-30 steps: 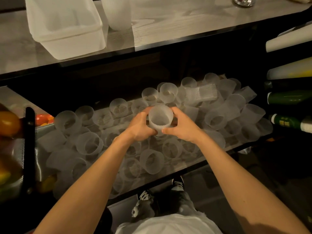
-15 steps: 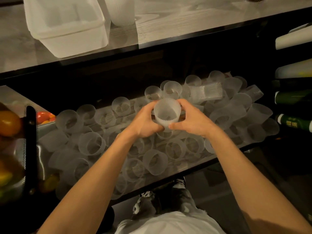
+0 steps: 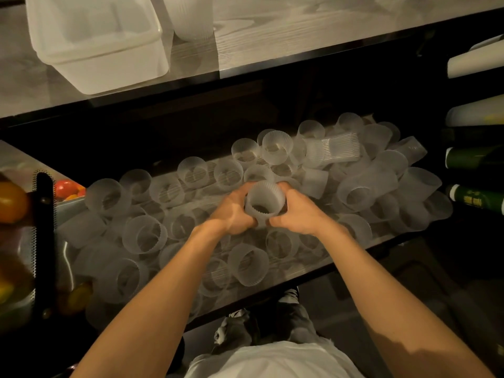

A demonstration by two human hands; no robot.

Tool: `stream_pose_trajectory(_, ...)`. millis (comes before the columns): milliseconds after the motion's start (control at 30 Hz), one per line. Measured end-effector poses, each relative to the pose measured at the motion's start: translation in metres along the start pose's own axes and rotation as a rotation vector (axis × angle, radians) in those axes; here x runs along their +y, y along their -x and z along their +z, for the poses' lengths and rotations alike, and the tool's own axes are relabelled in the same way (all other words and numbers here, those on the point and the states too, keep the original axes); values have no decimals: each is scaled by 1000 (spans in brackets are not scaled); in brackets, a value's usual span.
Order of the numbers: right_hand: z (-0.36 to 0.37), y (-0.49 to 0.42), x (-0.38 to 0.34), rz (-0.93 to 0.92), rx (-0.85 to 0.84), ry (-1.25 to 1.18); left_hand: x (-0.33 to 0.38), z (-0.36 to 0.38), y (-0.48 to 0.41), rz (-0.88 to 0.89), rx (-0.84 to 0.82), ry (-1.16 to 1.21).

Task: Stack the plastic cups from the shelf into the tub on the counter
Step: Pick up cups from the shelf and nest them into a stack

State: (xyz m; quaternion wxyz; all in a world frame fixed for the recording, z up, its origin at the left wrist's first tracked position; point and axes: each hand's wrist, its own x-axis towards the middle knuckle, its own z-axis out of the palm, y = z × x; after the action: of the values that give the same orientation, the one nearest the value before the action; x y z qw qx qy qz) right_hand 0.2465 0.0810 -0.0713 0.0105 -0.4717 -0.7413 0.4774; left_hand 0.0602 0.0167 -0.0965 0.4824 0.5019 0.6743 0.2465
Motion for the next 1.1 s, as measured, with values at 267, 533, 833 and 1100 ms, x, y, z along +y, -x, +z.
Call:
stream_pose_trajectory(267,-19,-4,-16,-67,59,-117,24,-34,-9,84,13,-139)
stream_pose_trajectory(533,-51,-23,-44,-203,210,-94,62,-63,-27,206,176,-122)
stream_pose_trajectory(833,-32,-28,-23,-148,149,-41,29,-33,-26,168,163,-25)
stream_pose_trajectory(1100,-41,-29,-26,-175,121,-4,28,-44,-28,167,129,-57)
